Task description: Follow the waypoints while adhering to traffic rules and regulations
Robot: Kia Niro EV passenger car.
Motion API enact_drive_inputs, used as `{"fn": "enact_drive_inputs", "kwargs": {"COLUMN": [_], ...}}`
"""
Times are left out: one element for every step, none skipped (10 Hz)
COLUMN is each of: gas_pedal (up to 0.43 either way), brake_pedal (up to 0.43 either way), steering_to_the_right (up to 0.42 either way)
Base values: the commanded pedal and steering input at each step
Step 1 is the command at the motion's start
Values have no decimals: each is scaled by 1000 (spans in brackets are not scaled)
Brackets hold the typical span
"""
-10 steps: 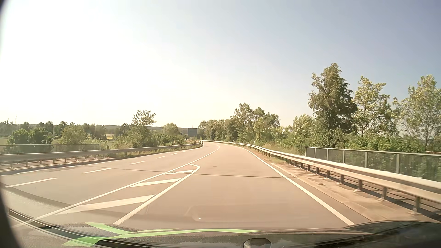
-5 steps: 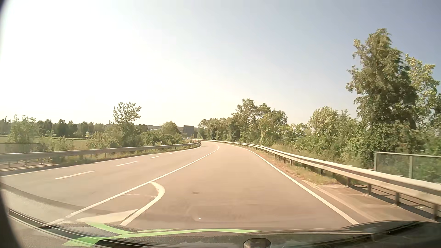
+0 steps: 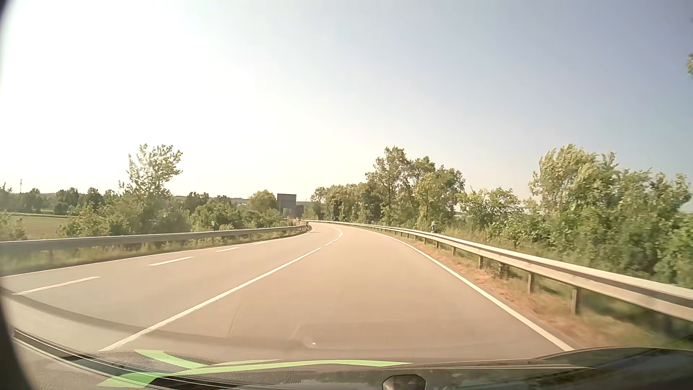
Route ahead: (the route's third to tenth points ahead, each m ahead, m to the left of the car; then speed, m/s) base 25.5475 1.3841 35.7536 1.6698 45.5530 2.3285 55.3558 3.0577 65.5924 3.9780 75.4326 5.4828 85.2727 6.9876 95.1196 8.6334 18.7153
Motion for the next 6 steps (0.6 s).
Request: {"fn": "enact_drive_inputs", "kwargs": {"gas_pedal": [429, 421, 421, 398, 398, 398], "brake_pedal": [0, 0, 0, 0, 0, 0], "steering_to_the_right": [-3, -2, -1, -1, -2, -2]}}
